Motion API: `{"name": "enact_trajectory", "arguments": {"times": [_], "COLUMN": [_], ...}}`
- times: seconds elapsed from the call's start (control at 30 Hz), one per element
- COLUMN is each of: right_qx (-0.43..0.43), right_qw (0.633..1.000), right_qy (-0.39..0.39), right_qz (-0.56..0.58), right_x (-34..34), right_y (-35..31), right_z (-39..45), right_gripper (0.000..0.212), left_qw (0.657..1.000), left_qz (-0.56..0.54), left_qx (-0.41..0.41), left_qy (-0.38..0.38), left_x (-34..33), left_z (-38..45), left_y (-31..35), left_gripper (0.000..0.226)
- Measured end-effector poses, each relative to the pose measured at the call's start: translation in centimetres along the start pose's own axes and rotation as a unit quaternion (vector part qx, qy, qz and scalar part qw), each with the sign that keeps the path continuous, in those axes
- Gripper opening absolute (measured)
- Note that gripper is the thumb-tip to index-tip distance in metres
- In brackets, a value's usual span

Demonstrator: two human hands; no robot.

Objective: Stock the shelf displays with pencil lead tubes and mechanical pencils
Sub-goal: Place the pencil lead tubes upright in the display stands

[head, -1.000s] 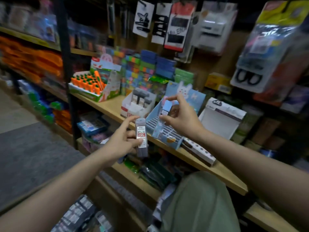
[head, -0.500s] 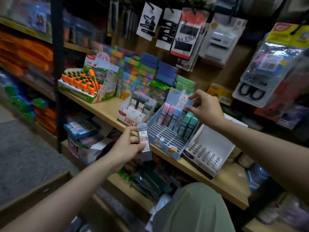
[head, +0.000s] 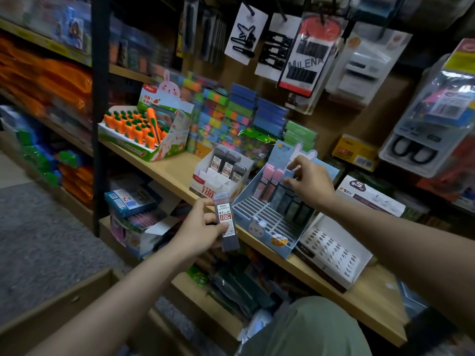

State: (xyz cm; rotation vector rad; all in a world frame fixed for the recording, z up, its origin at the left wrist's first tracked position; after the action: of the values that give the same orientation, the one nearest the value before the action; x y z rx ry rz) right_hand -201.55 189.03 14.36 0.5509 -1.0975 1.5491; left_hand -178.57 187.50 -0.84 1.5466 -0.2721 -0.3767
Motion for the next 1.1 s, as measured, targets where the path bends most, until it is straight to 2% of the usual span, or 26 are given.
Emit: {"name": "enact_trajectory", "arguments": {"times": [0.23,0.43,0.5,0.6,0.7,0.77,0.93,1.03,1.1], "right_qx": [0.011,0.040,0.039,0.030,0.065,0.071,-0.051,-0.017,0.010], "right_qw": [0.998,0.989,0.988,0.994,0.994,0.995,0.994,0.984,0.982], "right_qy": [0.018,0.069,0.061,0.054,0.079,0.054,-0.061,-0.118,-0.113], "right_qz": [-0.058,-0.127,-0.136,-0.089,-0.025,-0.047,-0.081,-0.130,-0.148], "right_x": [-1.0,-1.6,-1.7,-1.0,0.5,0.9,-0.3,-1.8,-2.0], "right_y": [-0.3,0.1,0.0,-0.6,-1.1,-0.1,4.6,4.8,4.9], "right_z": [-0.1,-0.5,-0.6,-1.7,-5.7,-9.4,-15.2,-16.0,-16.7], "right_gripper": [0.027,0.028,0.031,0.041,0.034,0.030,0.051,0.057,0.055], "left_qw": [1.000,1.000,1.000,1.000,1.000,1.000,0.999,0.998,0.997], "left_qz": [-0.001,0.015,0.020,0.019,0.013,0.009,0.030,0.048,0.056], "left_qx": [0.006,0.003,0.001,0.004,0.005,0.004,0.014,0.028,0.033], "left_qy": [-0.014,-0.012,-0.014,-0.021,-0.028,-0.026,-0.029,-0.041,-0.048], "left_x": [-0.6,-0.3,-0.4,-0.7,-0.9,-0.9,-1.7,-2.4,-2.6], "left_z": [0.0,0.2,0.1,-0.2,-0.6,-0.7,-1.4,-2.2,-2.6], "left_y": [-0.1,-0.8,-0.9,-1.0,-0.9,-0.7,-0.7,-1.3,-1.7], "left_gripper": [0.038,0.038,0.038,0.038,0.039,0.040,0.040,0.040,0.041]}}
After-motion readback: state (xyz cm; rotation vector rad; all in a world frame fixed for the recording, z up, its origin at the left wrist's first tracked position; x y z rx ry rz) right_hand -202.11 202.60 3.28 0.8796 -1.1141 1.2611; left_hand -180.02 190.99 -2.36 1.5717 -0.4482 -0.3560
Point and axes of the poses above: each hand's wrist, its own z-axis towards the middle knuckle, its own x-axis out of the back of the hand, y = z × x, the point moved 6 cm from there along z, towards the middle knuckle, and after that the axes turned 8 degrees about z, right-handed, at the moved point
